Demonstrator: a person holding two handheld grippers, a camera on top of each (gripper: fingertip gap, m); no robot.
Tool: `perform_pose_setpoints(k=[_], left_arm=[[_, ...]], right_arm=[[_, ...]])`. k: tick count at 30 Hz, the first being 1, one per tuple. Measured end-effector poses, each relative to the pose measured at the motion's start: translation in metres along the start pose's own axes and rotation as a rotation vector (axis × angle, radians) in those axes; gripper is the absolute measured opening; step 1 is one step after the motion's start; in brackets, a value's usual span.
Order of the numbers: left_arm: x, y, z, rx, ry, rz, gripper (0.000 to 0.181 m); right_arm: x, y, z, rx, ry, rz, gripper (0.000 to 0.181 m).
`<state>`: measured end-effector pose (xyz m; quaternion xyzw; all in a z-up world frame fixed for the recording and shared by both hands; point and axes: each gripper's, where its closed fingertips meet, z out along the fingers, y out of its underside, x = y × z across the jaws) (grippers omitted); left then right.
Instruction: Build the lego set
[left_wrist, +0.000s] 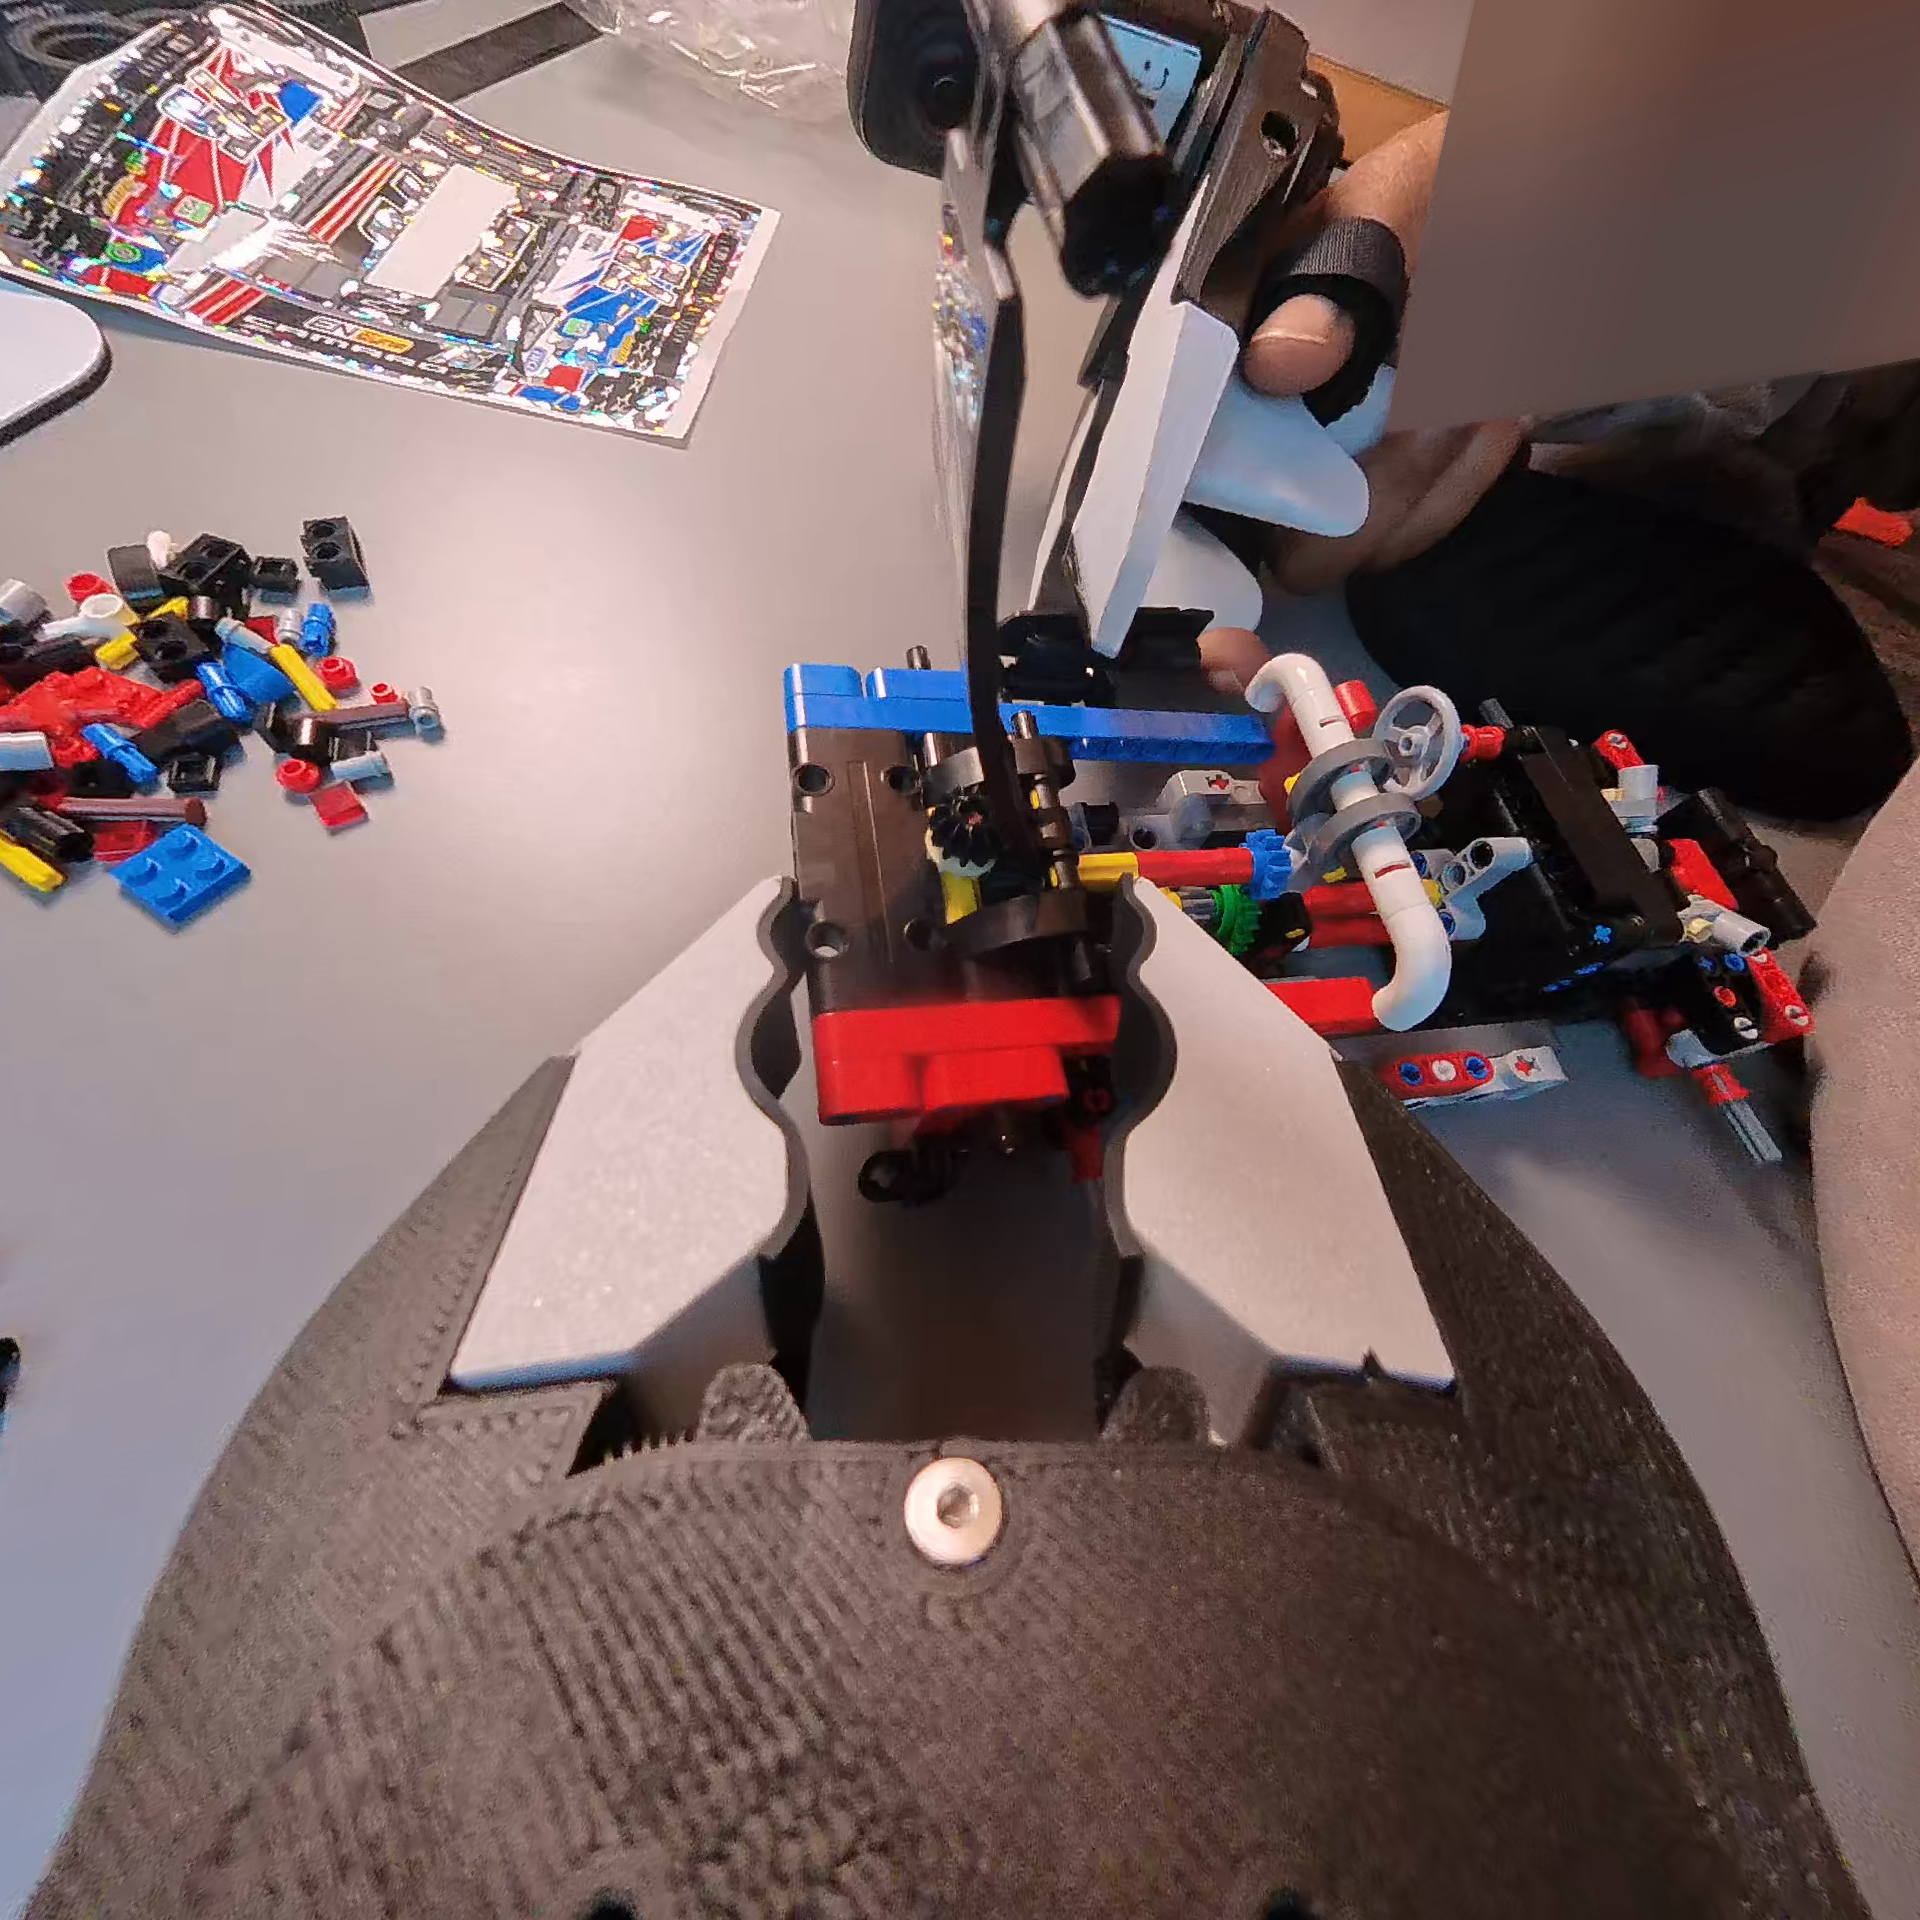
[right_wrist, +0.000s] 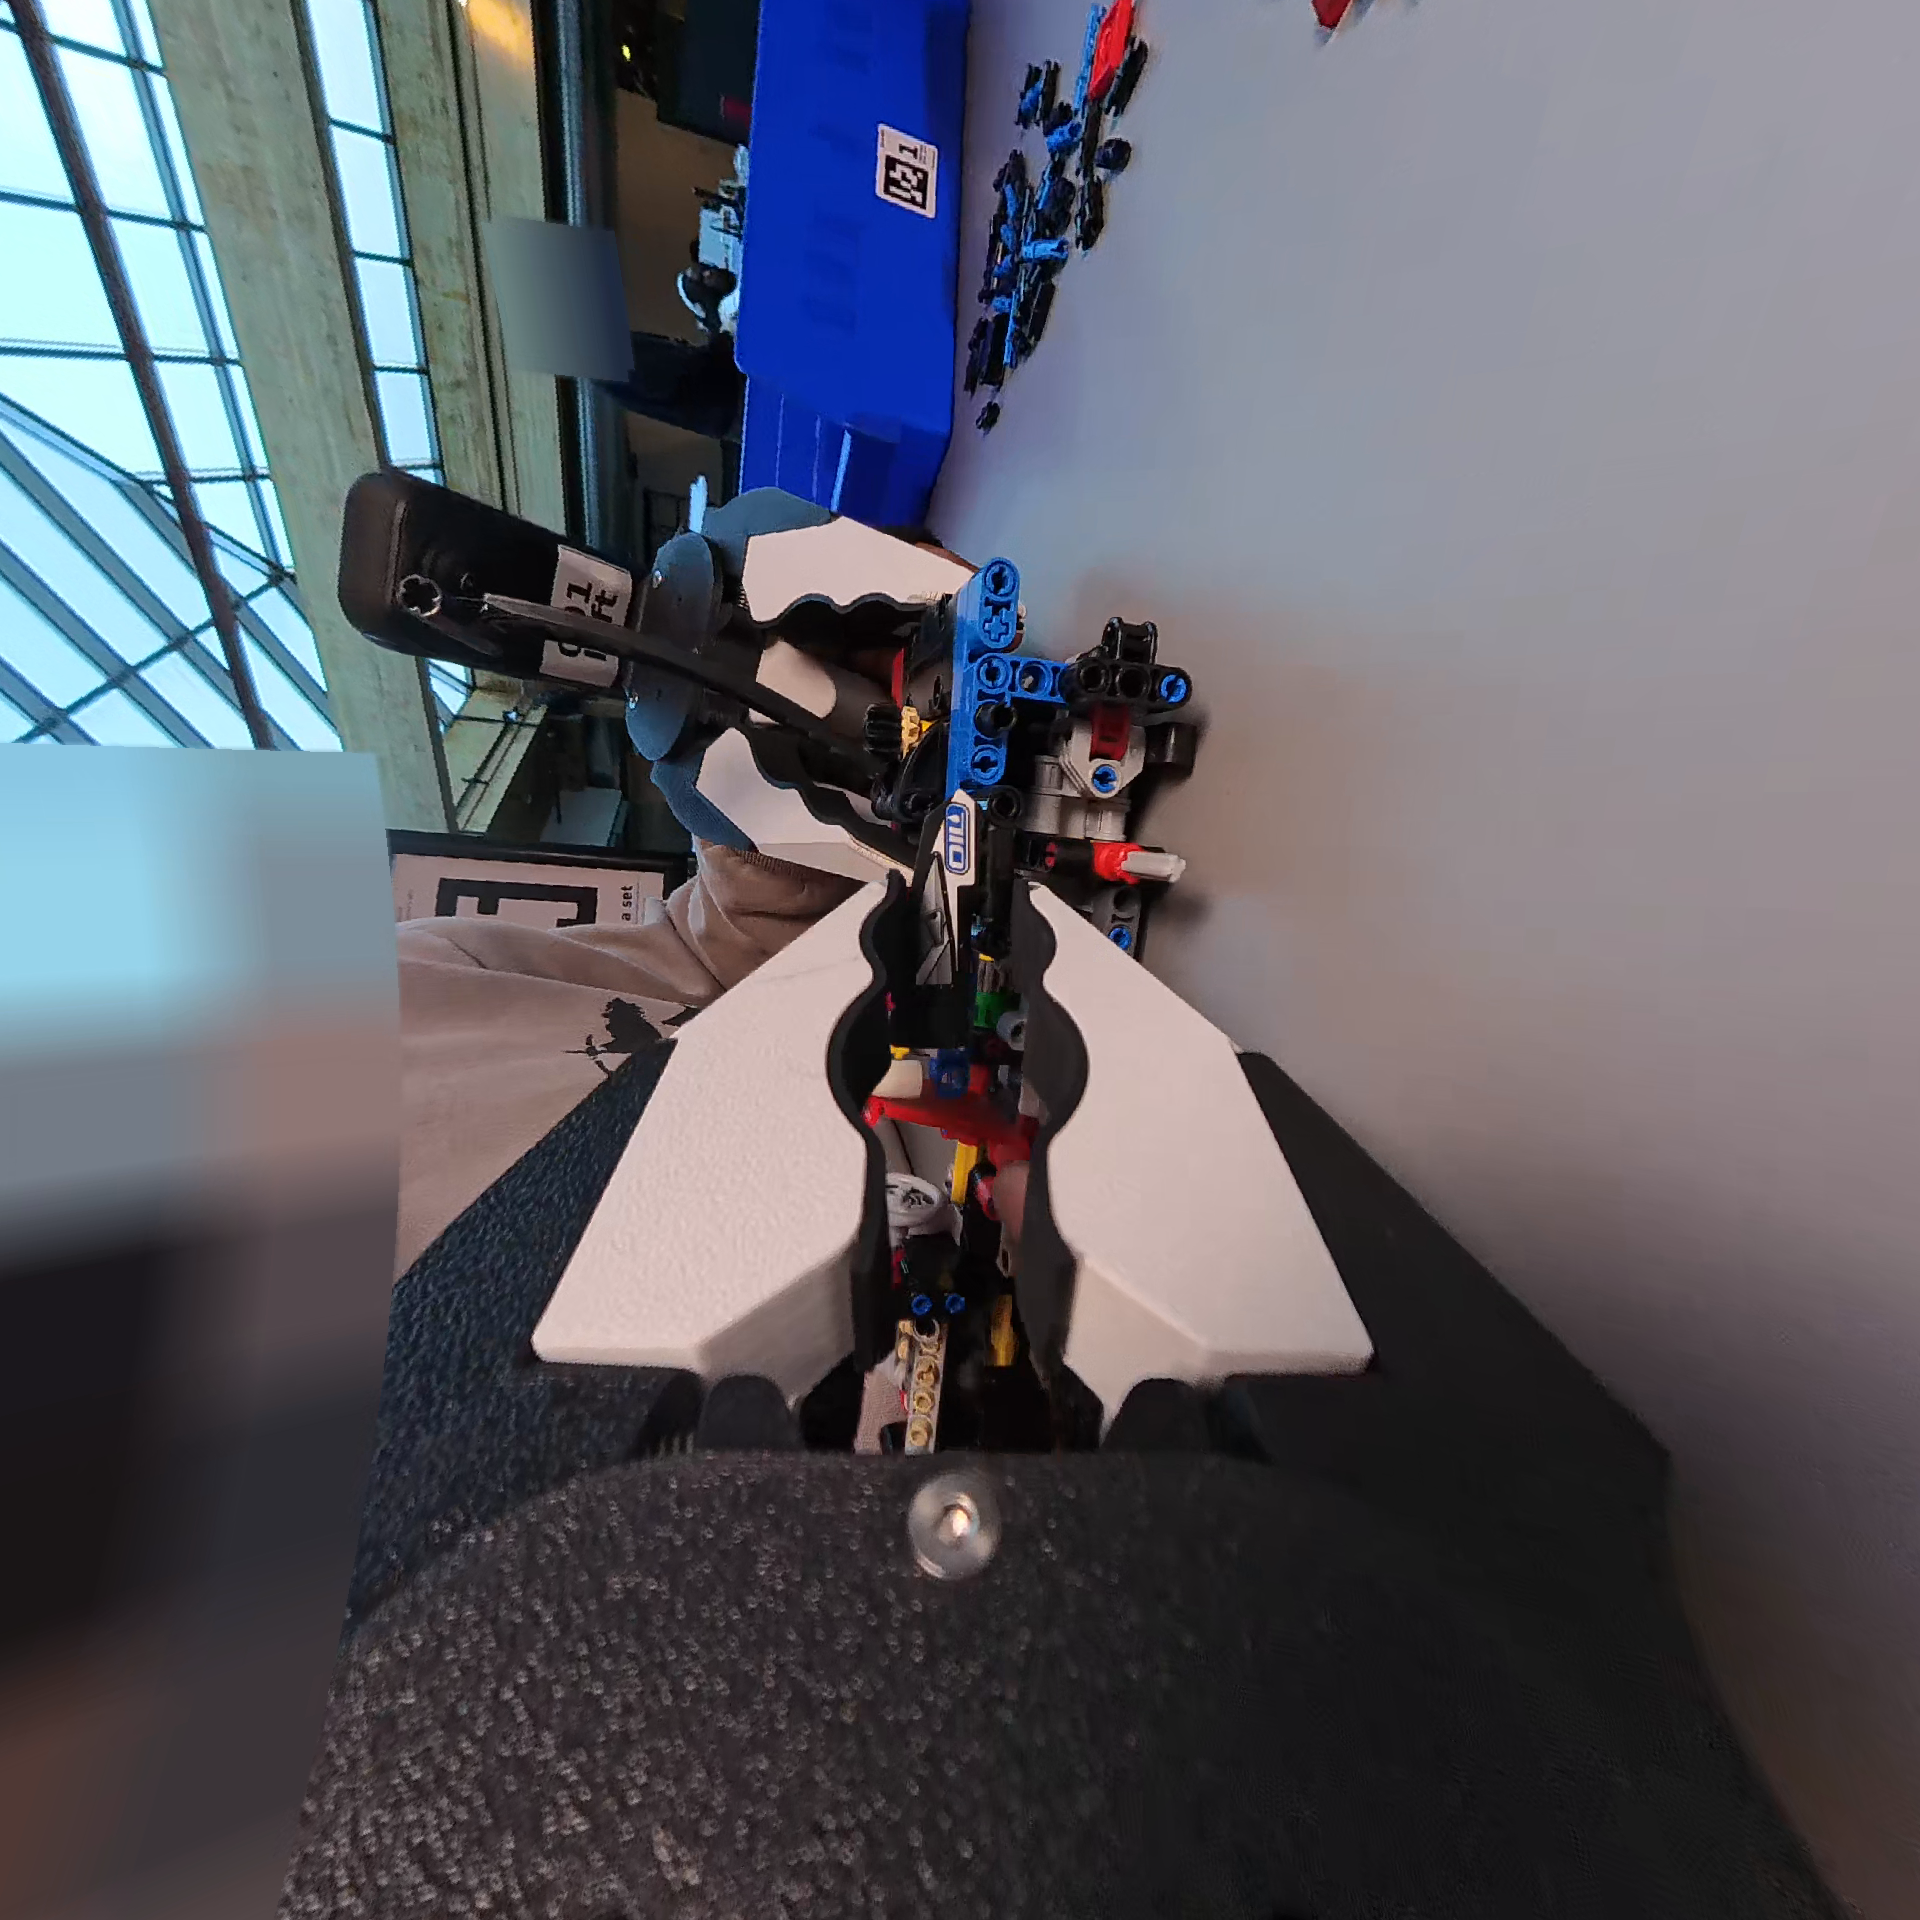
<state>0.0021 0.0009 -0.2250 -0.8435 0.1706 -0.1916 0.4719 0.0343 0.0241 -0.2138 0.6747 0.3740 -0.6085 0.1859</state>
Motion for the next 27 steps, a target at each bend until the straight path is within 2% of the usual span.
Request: perform_pose_setpoints(k=[8,27], left_arm=[[0.0007,0.0010,-0.0012,0.009,-0.036,-0.010,0.057],[0.0044,0.0022,-0.0019,0.014,-0.122,-0.022,0.057]], right_arm=[[0.0011,-0.0004,0.0020,0.030,0.027,0.029,0.017],[0.0018,0.0030,0.0034,-0.119,0.163,-0.032,0.017]])
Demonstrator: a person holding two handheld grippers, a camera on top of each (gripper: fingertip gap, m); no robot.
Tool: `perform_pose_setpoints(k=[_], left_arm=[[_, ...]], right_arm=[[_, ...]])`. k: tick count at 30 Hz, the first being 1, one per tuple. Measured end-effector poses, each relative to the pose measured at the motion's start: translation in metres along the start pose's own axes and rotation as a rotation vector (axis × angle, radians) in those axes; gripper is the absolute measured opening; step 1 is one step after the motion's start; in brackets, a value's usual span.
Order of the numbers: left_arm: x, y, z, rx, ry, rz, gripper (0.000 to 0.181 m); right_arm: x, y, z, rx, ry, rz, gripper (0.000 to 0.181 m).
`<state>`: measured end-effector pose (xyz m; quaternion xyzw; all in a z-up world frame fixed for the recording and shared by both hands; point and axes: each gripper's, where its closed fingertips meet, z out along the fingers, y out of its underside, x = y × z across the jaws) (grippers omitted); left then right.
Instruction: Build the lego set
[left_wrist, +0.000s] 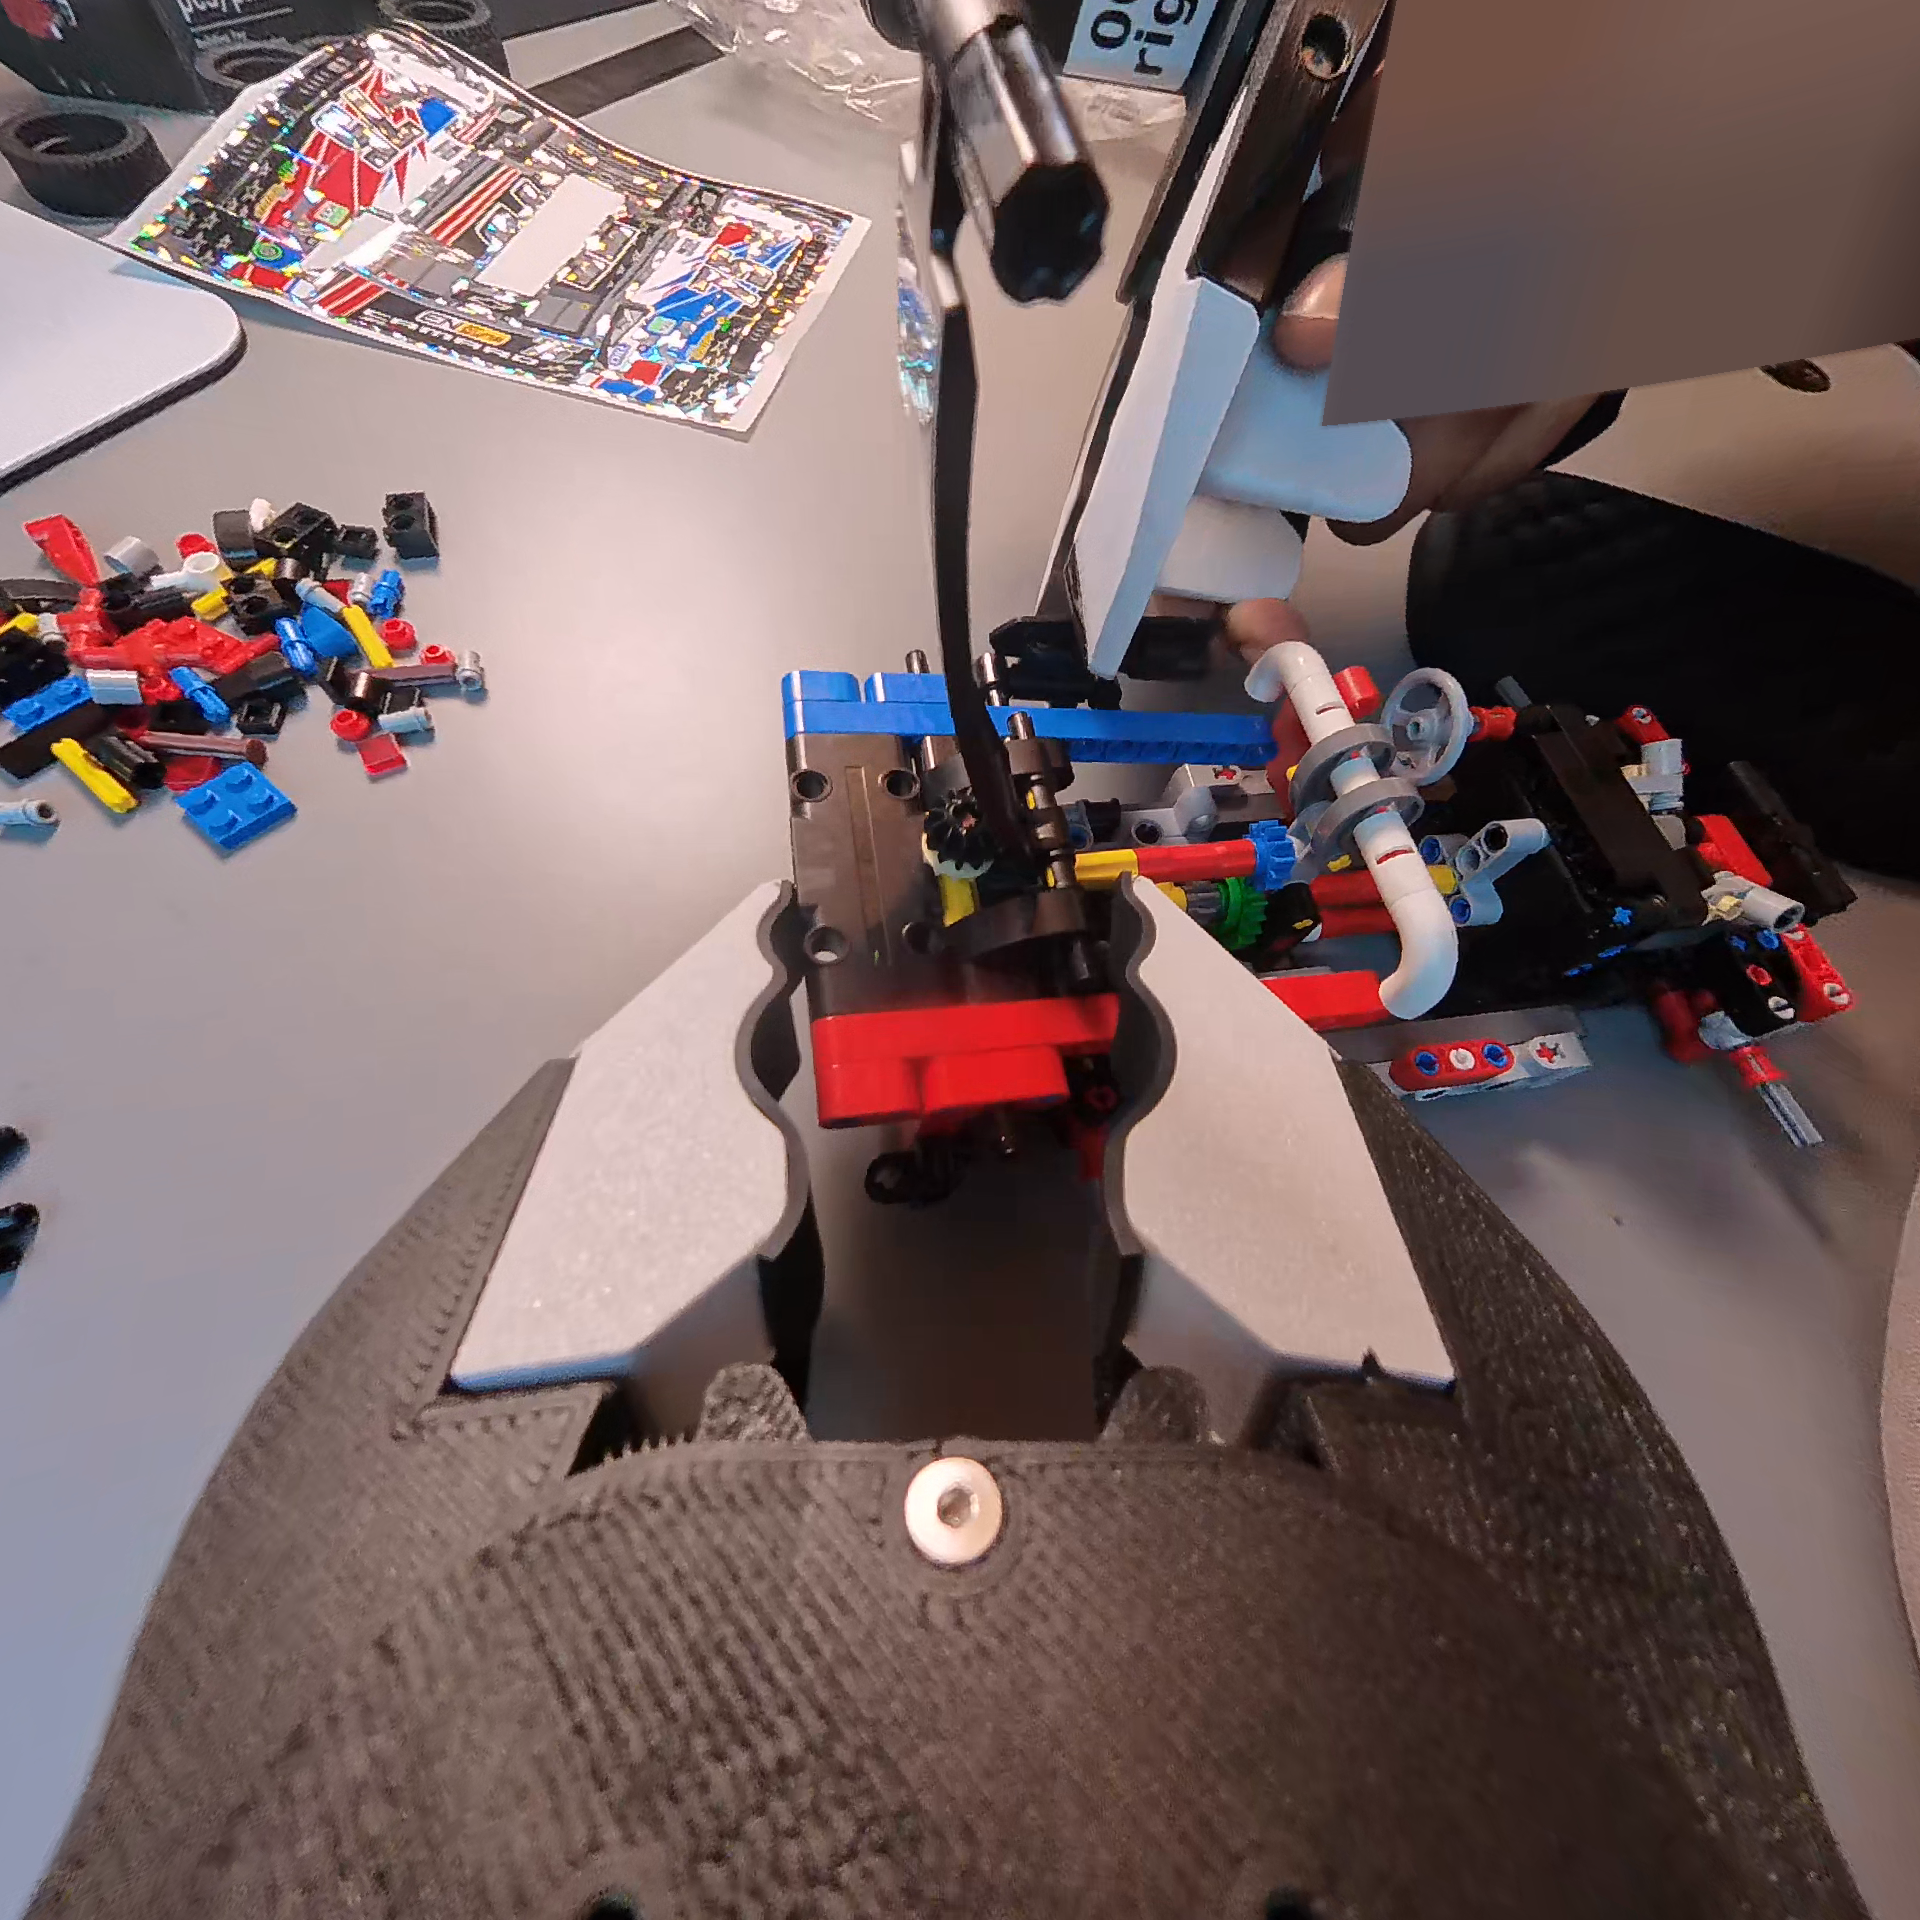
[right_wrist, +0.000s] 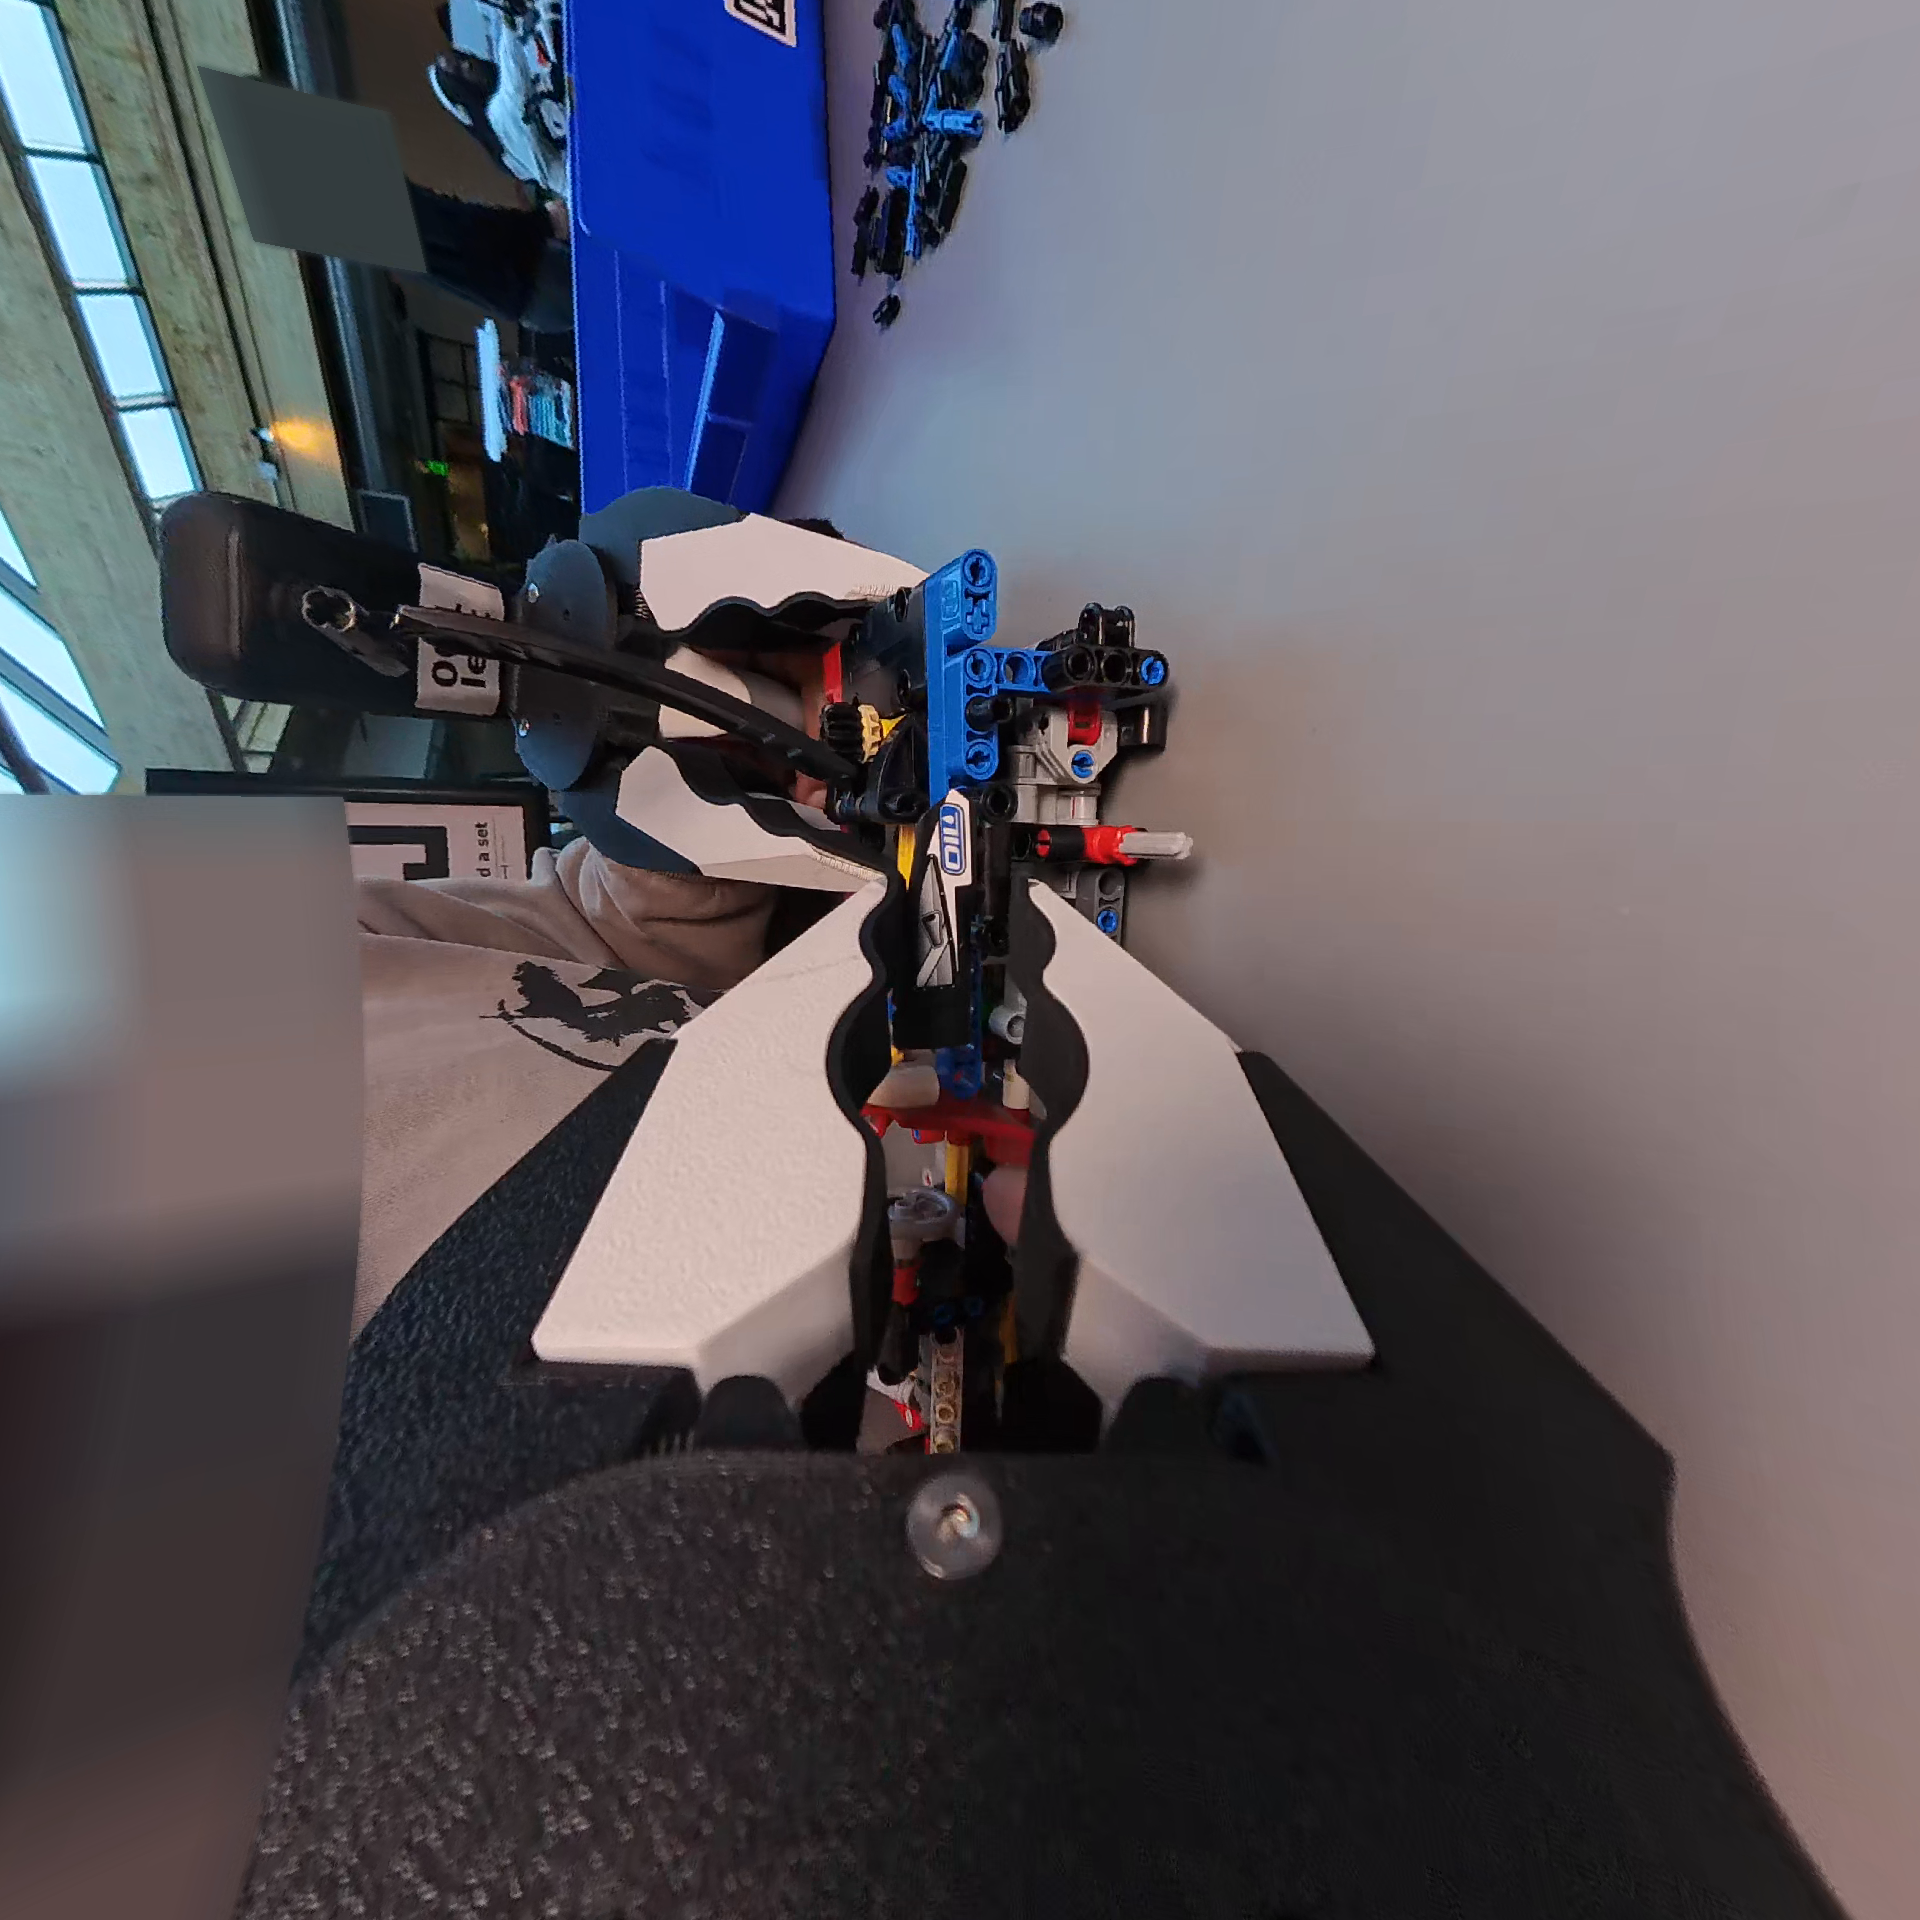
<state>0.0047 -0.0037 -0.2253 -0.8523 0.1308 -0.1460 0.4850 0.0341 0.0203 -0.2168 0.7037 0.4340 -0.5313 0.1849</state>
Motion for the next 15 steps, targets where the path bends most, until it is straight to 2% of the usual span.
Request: perform_pose_setpoints(k=[10,15], left_arm=[[0.0017,0.0003,0.0002,0.003,0.004,0.005,0.057],[0.0018,0.0003,0.0003,0.002,0.000,0.004,0.057]], right_arm=[[0.0002,0.0020,0.0000,-0.006,-0.137,0.053,0.016],[0.0011,0.0023,0.0009,-0.053,-0.106,0.017,0.016]])
